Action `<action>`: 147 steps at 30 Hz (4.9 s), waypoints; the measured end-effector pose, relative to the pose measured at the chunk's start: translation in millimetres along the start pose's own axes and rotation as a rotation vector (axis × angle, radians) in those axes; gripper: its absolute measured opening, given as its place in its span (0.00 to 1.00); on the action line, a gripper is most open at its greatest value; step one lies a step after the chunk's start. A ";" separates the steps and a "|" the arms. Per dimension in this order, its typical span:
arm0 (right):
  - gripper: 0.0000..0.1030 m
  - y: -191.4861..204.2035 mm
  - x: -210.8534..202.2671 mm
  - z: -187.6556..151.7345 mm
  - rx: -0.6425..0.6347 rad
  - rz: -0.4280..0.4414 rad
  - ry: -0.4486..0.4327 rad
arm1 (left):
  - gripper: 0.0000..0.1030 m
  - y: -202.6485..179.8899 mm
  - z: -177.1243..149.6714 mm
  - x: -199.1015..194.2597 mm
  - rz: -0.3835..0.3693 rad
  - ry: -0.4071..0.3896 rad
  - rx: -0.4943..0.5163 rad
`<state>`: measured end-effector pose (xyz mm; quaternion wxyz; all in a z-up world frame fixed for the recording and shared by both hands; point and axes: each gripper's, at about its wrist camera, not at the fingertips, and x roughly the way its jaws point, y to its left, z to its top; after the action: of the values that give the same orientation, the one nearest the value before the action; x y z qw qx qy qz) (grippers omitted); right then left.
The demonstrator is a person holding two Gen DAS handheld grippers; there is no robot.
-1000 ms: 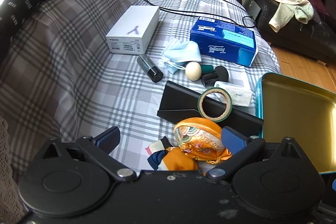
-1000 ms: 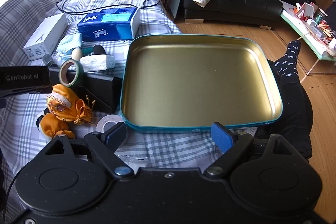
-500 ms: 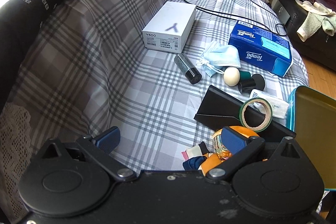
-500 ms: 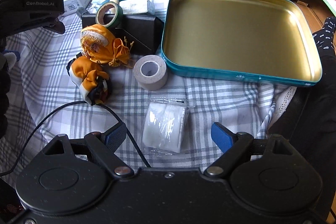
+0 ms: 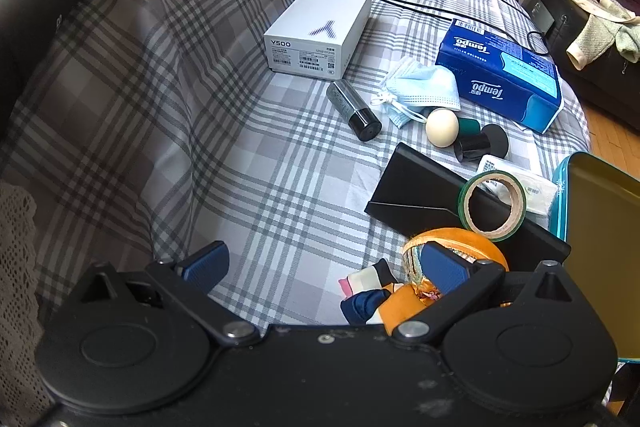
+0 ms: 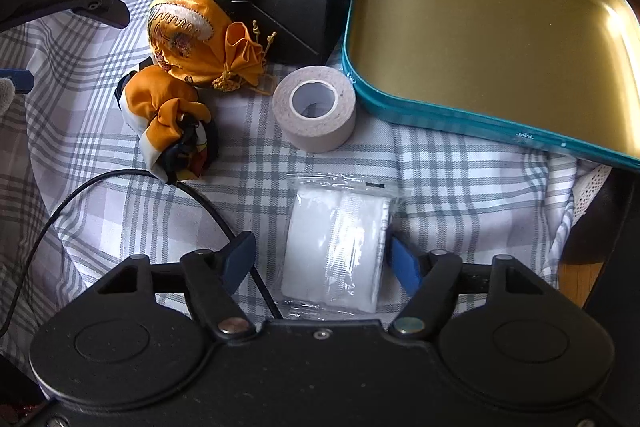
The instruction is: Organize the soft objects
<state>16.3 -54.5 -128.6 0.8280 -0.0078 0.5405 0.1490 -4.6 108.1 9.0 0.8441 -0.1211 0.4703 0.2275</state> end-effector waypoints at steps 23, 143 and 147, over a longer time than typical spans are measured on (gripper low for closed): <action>0.48 -43.2 -47.2 2.1 0.182 0.171 -0.116 | 0.99 32.6 8.4 4.7 -0.016 -0.013 -0.175; 0.69 -54.2 -62.6 97.2 0.058 0.153 -0.259 | 0.99 9.2 33.6 -20.2 0.050 0.051 -0.012; 0.69 -39.9 -56.1 115.2 0.039 0.152 -0.258 | 0.99 18.9 32.1 -12.2 0.070 0.073 -0.060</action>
<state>108.5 -85.9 -36.3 0.8768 0.0684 0.4315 0.2007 4.1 134.7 36.5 0.8138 -0.1379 0.4979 0.2662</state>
